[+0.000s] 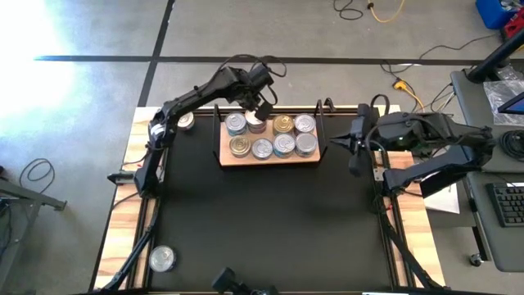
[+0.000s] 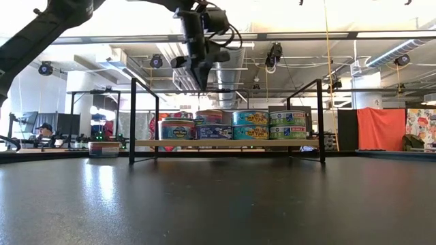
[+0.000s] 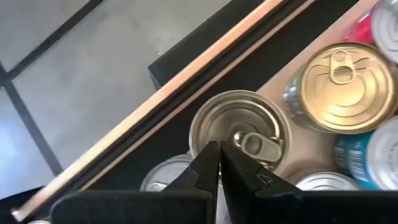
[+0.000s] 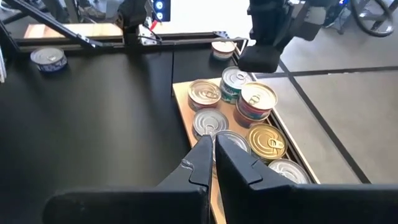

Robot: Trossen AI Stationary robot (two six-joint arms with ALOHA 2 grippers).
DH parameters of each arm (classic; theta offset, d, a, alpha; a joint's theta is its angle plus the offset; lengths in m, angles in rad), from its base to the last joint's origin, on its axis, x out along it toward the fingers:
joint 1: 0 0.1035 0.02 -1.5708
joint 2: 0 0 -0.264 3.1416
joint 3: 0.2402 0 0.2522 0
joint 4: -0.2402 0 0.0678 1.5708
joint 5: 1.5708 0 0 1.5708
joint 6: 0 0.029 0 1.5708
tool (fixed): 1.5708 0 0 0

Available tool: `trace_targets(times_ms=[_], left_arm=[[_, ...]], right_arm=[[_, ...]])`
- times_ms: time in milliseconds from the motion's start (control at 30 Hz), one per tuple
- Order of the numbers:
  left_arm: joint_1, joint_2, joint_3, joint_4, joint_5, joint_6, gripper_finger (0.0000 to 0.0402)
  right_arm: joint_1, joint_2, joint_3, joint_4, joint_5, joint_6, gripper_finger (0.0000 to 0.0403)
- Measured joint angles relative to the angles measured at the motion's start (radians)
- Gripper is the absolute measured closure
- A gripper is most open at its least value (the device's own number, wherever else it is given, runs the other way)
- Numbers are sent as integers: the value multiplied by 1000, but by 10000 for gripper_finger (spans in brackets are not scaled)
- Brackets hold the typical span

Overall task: Stack canned seafood by type on shelf
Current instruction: Stack the blue-pink tuna can on top of the other blue-pink tuna can on the shelf

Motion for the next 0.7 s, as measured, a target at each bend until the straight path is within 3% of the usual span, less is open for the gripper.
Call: trace_targets(times_ms=[167, 700], left_arm=[[4, 7, -1, -21, 139, -95, 402], [4, 129, -3, -73, 102, -102, 402]], right_arm=[[0, 38, -1, -5, -2, 12, 390], [4, 86, -1, -22, -4, 52, 390]])
